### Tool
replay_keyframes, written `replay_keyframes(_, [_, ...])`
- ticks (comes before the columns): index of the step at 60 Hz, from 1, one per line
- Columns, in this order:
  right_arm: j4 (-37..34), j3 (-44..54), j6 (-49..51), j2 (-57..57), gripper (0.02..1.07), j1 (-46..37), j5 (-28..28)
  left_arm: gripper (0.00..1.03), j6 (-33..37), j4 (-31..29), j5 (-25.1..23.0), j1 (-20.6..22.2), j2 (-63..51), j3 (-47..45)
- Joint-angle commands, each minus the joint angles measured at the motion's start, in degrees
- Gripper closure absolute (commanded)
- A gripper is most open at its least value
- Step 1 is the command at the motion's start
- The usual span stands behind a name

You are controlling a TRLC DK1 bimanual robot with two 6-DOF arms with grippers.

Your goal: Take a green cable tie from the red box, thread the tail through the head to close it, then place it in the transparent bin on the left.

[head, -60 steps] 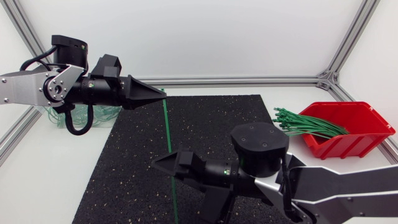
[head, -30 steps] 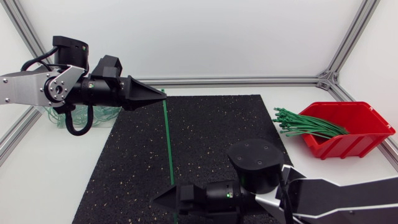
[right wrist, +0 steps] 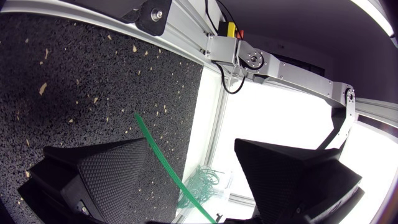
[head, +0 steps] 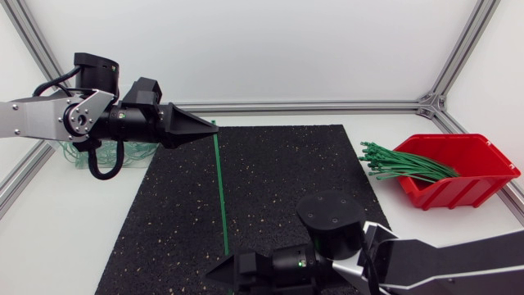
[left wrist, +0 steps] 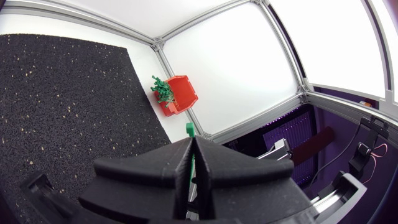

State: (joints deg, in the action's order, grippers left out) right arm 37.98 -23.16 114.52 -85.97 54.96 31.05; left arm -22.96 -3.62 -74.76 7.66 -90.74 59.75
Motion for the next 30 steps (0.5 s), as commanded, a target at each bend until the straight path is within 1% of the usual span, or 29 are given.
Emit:
replay_keyframes(1, [1.40,0.66,0.88,-0.95,0.06,-0.55,-0.02,1.00,-0.59,-0.34,-1.09,-0.28,-1.02,1.87])
replay_keyframes(13, [1.40,-1.01,0.35,-2.09,0.07,-1.70,-0.20,1.00,-0.59,-0.51,-1.18,-0.19,-1.02,1.95])
replay_keyframes(15, [1.31,-1.01,0.35,-2.27,0.11,-1.87,-0.20,1.00,-0.59,-0.51,-1.18,-0.19,-1.02,1.95])
replay_keyframes(19, [1.31,-0.75,0.35,-2.27,0.14,-1.87,-0.20,1.00,-0.59,-0.51,-1.18,-0.28,-0.93,1.95])
replay_keyframes(24, [1.13,-0.84,0.35,-1.83,0.27,-2.22,-0.11,1.00,-0.59,-0.51,-1.18,-0.28,-0.93,1.87])
replay_keyframes(28, [0.17,-0.92,0.35,-1.39,0.30,-2.58,0.15,1.00,-0.59,-0.51,-1.18,-0.28,-0.93,1.87])
replay_keyframes(30, [0.17,-0.84,0.35,-1.48,0.34,-2.84,0.59,1.00,-0.59,-0.51,-1.26,-0.28,-0.93,1.87])
